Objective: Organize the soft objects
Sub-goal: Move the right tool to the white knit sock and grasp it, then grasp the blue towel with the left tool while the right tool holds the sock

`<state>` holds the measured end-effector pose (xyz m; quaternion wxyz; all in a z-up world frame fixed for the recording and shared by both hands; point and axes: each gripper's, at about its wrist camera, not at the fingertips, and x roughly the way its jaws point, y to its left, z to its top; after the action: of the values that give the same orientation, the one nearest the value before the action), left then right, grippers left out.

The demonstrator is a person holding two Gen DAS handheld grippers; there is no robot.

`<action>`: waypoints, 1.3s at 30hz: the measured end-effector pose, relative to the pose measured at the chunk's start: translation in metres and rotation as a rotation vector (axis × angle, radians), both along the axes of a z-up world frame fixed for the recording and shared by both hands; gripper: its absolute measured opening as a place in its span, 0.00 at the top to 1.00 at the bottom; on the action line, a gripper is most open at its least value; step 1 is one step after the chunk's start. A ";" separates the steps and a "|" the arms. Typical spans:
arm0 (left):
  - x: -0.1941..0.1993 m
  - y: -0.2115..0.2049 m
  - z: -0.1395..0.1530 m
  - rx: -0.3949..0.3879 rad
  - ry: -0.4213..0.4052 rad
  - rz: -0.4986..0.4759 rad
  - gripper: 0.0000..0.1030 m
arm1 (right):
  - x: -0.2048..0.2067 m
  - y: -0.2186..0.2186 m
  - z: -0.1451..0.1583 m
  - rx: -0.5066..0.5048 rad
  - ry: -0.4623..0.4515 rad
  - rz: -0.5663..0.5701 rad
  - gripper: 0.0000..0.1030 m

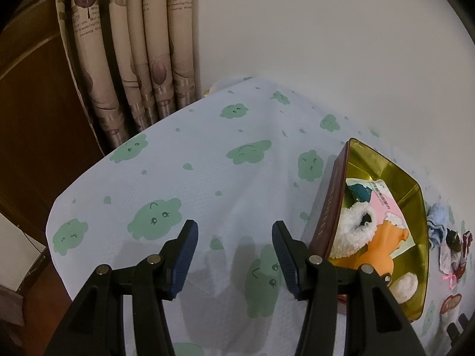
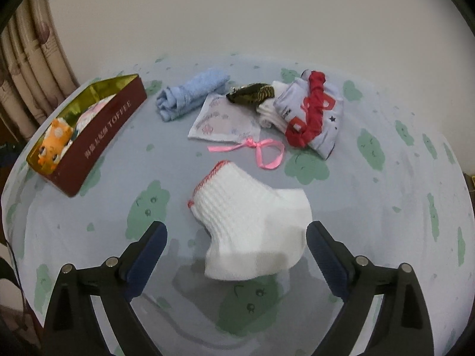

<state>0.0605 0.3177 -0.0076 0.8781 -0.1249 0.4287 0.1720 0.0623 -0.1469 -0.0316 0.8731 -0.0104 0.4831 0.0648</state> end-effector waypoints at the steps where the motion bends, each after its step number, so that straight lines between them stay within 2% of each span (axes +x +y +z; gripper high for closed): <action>1: 0.001 -0.001 0.000 0.002 0.000 -0.002 0.48 | 0.000 0.001 -0.001 -0.003 -0.001 0.006 0.09; 9: 0.003 -0.004 -0.001 0.029 0.011 -0.004 0.48 | 0.015 -0.005 -0.015 -0.040 0.006 -0.010 0.09; 14: 0.005 -0.006 -0.003 0.040 0.020 -0.014 0.48 | 0.030 -0.015 -0.028 -0.018 0.023 -0.030 0.09; 17: 0.006 -0.008 -0.003 0.056 0.018 -0.017 0.48 | 0.034 -0.017 -0.033 0.001 0.028 -0.028 0.09; 20: 0.006 -0.010 -0.003 0.075 0.016 -0.018 0.48 | 0.038 -0.012 -0.035 -0.030 0.011 0.000 0.12; 26: 0.007 -0.018 -0.003 0.104 0.014 -0.035 0.48 | 0.039 -0.010 -0.031 -0.018 -0.028 0.015 0.31; 30: 0.008 -0.030 -0.003 0.127 0.014 -0.076 0.48 | 0.035 -0.016 -0.027 -0.001 -0.057 0.022 0.48; 34: 0.010 -0.049 0.000 0.157 0.010 -0.133 0.48 | 0.032 -0.022 -0.024 -0.002 -0.078 0.025 0.60; 37: 0.008 -0.063 0.008 0.160 -0.012 -0.170 0.48 | 0.032 -0.032 -0.021 -0.016 -0.085 -0.001 0.62; 39: 0.008 -0.076 0.014 0.131 -0.021 -0.204 0.48 | 0.033 -0.043 -0.021 -0.027 -0.086 -0.035 0.62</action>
<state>0.0683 0.2413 0.0059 0.9017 -0.0248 0.4179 0.1078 0.0952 -0.1903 -0.0528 0.8938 -0.0166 0.4460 0.0427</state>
